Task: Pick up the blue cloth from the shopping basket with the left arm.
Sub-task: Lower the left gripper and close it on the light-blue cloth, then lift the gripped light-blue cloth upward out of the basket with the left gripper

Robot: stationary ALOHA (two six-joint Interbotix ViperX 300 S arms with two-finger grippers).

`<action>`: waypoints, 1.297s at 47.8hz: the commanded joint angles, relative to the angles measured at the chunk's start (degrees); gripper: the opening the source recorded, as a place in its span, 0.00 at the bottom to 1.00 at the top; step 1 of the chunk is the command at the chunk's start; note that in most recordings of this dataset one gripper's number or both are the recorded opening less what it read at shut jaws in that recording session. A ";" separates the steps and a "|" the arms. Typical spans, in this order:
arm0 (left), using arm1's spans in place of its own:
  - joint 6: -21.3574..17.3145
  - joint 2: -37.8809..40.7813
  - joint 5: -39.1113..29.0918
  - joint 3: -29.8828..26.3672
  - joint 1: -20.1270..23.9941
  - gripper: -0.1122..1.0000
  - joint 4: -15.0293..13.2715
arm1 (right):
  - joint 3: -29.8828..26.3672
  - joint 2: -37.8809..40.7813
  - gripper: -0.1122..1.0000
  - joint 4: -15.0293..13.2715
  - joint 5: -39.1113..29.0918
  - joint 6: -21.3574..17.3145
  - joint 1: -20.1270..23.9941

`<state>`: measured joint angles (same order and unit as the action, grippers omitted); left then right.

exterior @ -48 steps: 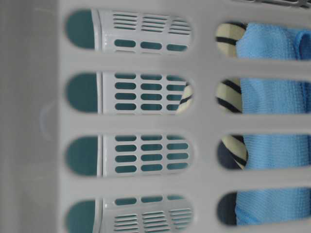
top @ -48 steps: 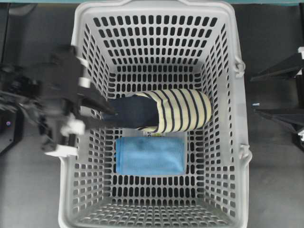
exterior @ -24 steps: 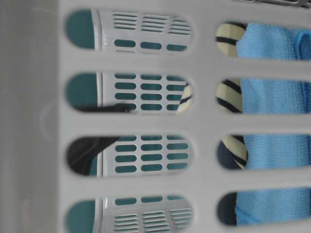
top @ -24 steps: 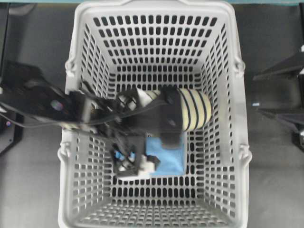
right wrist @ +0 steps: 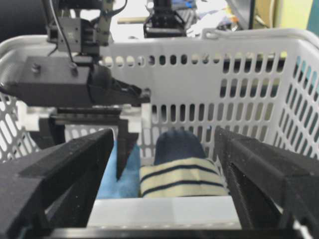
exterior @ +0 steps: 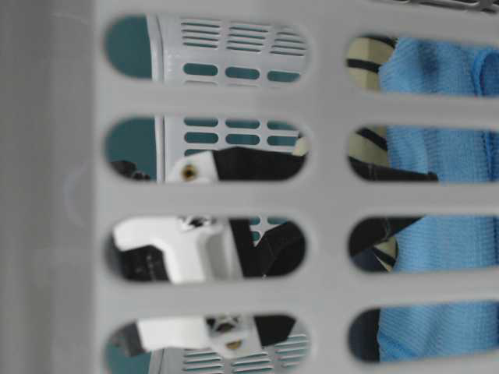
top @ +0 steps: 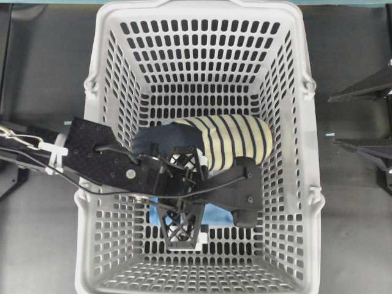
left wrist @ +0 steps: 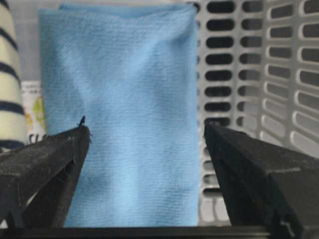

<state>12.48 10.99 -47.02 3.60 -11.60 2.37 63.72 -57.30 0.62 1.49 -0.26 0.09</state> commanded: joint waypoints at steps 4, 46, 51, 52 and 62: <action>-0.18 0.00 0.00 0.44 0.35 0.91 0.18 | -1.23 0.18 0.81 -0.09 0.88 0.00 0.00; -0.44 -0.53 -6.50 -2.99 -0.18 0.15 0.18 | -1.14 -0.18 0.81 -0.09 1.58 -0.26 -0.09; -0.35 -1.32 -9.84 -6.68 -0.26 0.15 0.18 | -1.14 -0.18 0.81 -0.09 1.58 -0.26 -0.35; -0.35 -1.49 -11.16 -8.09 -0.26 0.15 0.18 | -1.14 -0.18 0.81 -0.09 1.49 -0.26 -0.35; -0.35 -1.58 -24.96 -22.32 -0.53 0.15 0.18 | -1.05 -0.35 0.81 0.00 1.58 -0.26 -0.35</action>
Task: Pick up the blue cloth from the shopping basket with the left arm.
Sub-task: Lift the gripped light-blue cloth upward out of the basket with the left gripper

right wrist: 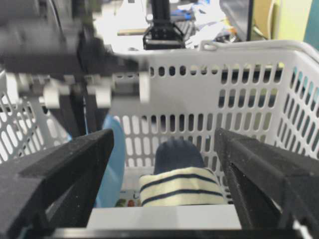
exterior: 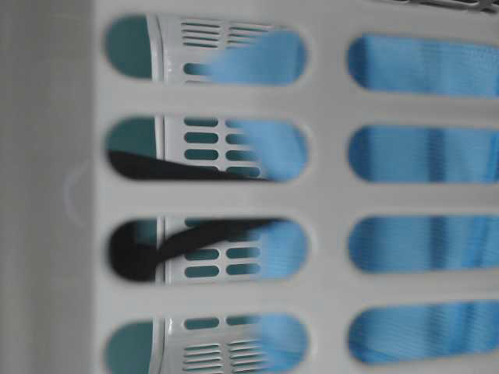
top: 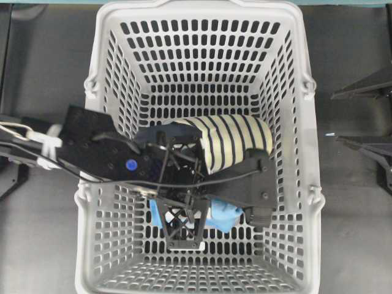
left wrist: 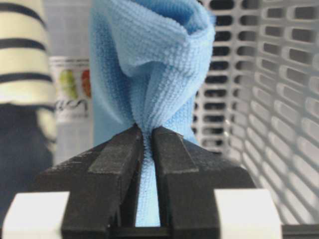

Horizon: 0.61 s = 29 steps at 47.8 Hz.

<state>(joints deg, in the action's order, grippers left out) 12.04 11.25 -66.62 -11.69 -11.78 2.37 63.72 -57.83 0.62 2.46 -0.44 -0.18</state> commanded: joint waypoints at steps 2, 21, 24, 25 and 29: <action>0.09 -1.67 -8.44 -10.37 -0.44 0.15 0.18 | -1.05 0.09 0.81 0.00 0.62 -0.09 -0.09; 0.00 5.10 -29.88 -37.27 -0.44 0.15 0.26 | -0.70 -1.41 0.81 0.00 0.35 -0.18 -0.09; 0.00 6.24 -30.85 -39.38 -0.44 0.15 0.26 | -0.53 -1.67 0.81 0.00 0.44 -0.18 -0.09; 0.00 6.59 -30.85 -39.73 -0.44 0.15 0.26 | -0.53 -1.67 0.81 0.00 0.44 -0.18 -0.09; 0.00 7.21 -30.76 -40.61 -0.26 0.15 0.26 | -0.53 -1.76 0.81 0.09 0.35 -0.18 -0.09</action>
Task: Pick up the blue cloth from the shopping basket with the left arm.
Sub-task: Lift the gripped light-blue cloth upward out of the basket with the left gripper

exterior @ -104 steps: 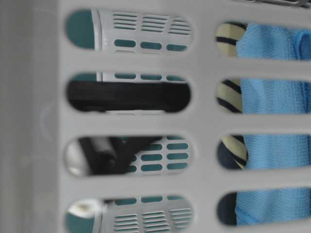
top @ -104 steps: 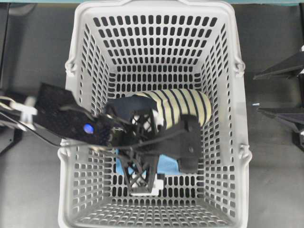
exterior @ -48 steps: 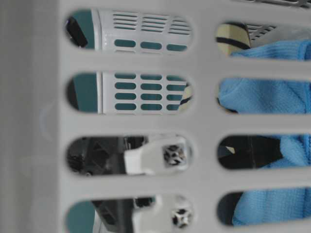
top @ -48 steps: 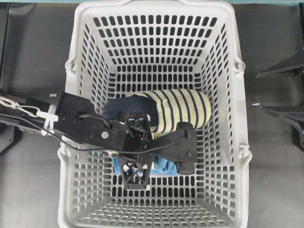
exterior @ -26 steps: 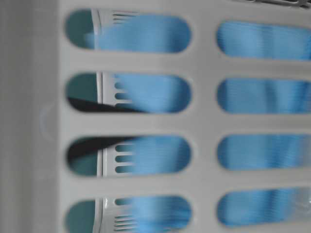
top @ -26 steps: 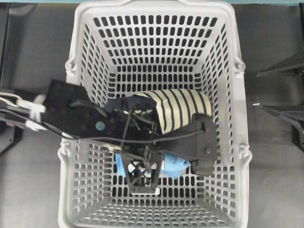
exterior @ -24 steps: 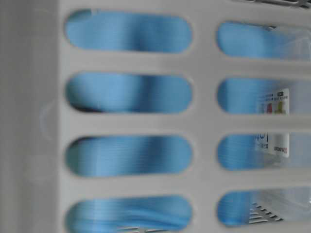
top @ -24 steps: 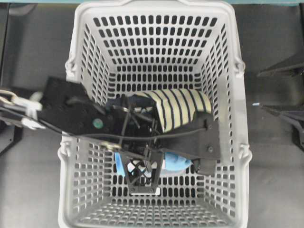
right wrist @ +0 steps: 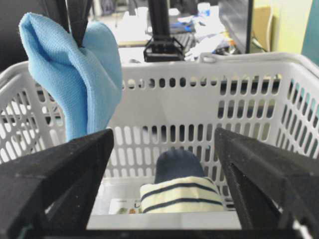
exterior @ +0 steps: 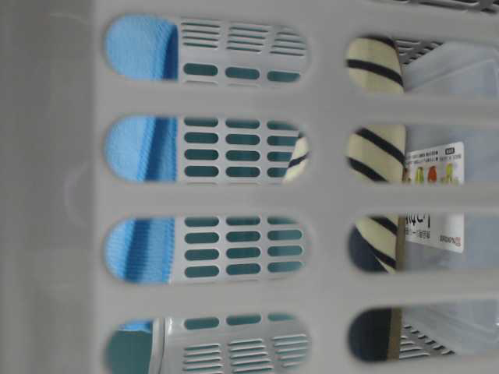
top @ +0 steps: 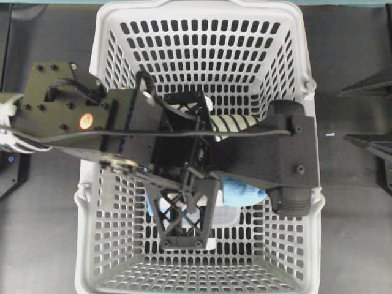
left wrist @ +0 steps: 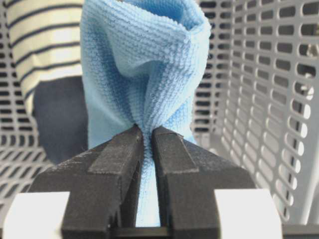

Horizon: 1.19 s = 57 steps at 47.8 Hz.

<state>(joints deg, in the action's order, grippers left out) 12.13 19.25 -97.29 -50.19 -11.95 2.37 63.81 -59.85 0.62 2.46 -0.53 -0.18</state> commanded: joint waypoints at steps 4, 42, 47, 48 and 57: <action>-0.18 -0.53 -0.35 -2.02 -0.09 0.15 0.26 | -0.62 0.26 0.81 0.09 0.35 -0.18 -0.09; -0.70 -16.17 16.26 29.00 -0.44 0.15 0.62 | -0.62 0.18 0.81 0.35 -1.05 -2.02 0.26; -0.97 -17.67 19.69 31.20 -0.09 0.15 0.62 | -0.62 0.26 0.81 0.26 -1.05 -2.55 0.35; -0.97 -17.84 19.86 31.46 0.00 0.15 0.62 | -0.62 0.26 0.81 0.35 -1.05 -2.64 0.35; -2.02 -18.02 20.48 32.17 0.18 0.15 0.62 | -0.62 0.35 0.81 0.35 -1.23 -3.25 0.26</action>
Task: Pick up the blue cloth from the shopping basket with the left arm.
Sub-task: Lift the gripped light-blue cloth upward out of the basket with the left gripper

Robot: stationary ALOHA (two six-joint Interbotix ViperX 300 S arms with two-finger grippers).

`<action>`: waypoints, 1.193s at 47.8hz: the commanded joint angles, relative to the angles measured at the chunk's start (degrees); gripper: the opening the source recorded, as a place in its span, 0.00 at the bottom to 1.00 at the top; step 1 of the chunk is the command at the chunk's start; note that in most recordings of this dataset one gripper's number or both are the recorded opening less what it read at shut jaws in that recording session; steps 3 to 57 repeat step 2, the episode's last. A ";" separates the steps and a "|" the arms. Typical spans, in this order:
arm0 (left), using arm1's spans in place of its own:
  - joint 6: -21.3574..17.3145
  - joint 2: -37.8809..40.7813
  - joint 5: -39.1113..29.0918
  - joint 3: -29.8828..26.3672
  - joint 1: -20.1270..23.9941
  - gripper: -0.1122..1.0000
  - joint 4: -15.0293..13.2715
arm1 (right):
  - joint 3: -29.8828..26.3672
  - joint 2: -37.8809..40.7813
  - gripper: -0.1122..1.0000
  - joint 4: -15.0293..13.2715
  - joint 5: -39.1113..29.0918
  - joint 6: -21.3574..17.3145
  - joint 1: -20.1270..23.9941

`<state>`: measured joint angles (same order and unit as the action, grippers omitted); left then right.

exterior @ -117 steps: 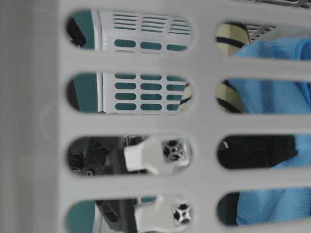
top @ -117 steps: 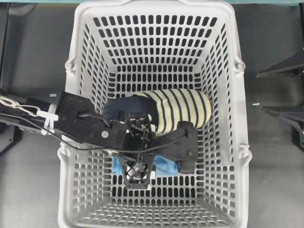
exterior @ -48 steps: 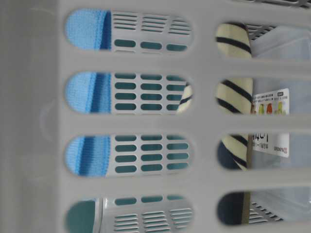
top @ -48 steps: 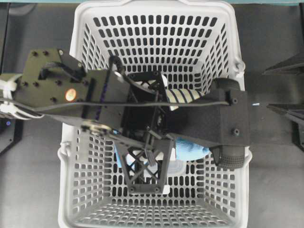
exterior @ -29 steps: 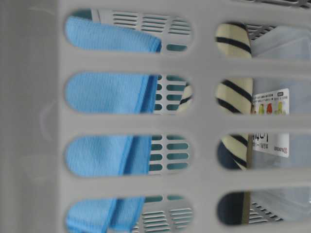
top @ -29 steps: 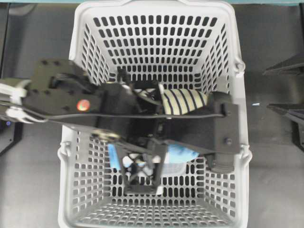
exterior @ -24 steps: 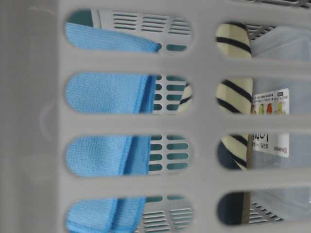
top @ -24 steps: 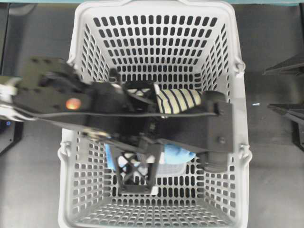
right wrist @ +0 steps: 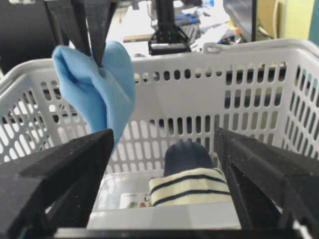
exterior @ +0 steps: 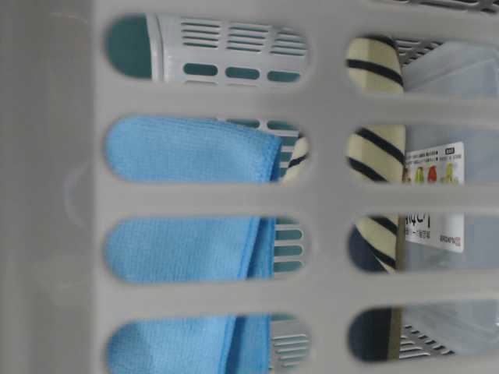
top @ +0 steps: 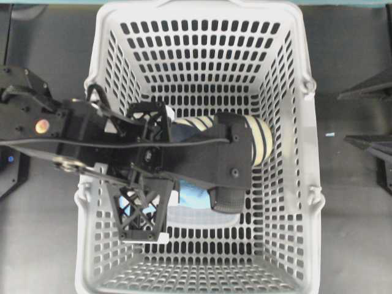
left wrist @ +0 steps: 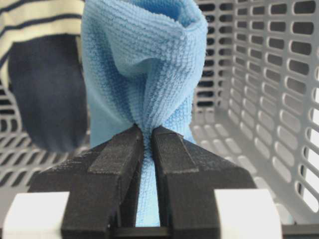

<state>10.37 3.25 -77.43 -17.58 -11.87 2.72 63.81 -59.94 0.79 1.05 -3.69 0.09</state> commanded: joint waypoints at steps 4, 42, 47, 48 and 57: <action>-0.53 -2.02 0.88 -0.35 0.09 0.15 0.26 | -0.62 0.44 0.81 0.18 0.18 -0.09 0.09; -0.53 -2.02 0.88 -0.35 0.09 0.15 0.26 | -0.62 0.44 0.81 0.18 0.18 -0.09 0.09; -0.53 -2.02 0.88 -0.35 0.09 0.15 0.26 | -0.62 0.44 0.81 0.18 0.18 -0.09 0.09; -0.53 -2.02 0.88 -0.35 0.09 0.15 0.26 | -0.62 0.44 0.81 0.18 0.18 -0.09 0.09; -0.53 -2.02 0.88 -0.35 0.09 0.15 0.26 | -0.62 0.44 0.81 0.18 0.18 -0.09 0.09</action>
